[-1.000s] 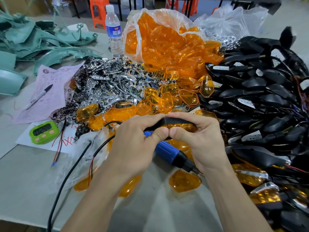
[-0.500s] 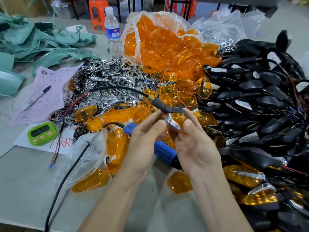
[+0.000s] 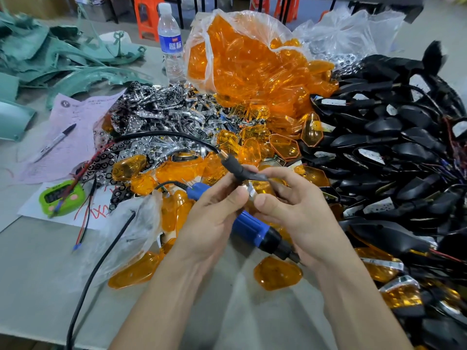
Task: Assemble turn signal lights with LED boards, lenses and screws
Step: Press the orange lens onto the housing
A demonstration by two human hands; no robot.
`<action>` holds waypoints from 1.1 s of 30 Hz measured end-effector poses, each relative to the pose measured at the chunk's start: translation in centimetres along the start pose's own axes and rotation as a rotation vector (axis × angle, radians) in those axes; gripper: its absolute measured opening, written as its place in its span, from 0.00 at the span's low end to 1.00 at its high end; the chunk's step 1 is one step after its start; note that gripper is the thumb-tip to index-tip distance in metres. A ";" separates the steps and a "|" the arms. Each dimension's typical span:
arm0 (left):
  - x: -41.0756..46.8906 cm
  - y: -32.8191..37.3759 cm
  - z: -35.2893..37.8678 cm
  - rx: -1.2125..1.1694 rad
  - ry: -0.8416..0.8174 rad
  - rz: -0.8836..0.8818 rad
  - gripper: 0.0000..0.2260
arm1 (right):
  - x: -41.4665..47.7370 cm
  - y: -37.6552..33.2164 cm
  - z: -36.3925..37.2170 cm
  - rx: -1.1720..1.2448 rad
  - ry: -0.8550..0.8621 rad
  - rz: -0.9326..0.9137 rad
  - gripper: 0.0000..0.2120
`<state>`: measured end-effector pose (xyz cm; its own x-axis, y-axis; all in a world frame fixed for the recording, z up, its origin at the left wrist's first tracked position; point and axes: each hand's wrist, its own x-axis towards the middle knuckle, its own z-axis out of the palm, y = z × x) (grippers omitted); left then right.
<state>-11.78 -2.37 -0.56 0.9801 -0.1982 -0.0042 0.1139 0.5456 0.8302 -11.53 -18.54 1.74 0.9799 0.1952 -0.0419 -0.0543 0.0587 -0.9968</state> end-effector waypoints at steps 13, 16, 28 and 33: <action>0.7 0.1 2.7 -0.170 0.186 -0.092 0.17 | -0.6 1.4 5.0 0.581 0.197 -0.011 0.26; 1.2 0.4 2.8 -0.143 0.190 -0.082 0.15 | -0.4 1.0 5.4 0.618 0.242 -0.030 0.27; 1.7 0.7 3.2 -0.153 0.161 -0.102 0.16 | -0.7 1.4 6.8 0.618 0.325 -0.074 0.17; 1.6 0.8 3.1 -0.086 0.117 -0.090 0.17 | -0.9 0.7 7.0 0.653 0.333 -0.039 0.16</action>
<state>-10.62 -4.77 1.82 0.9770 -0.1564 -0.1451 0.2106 0.5988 0.7727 -13.81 -11.83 1.52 0.9842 -0.1211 -0.1295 -0.0197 0.6514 -0.7585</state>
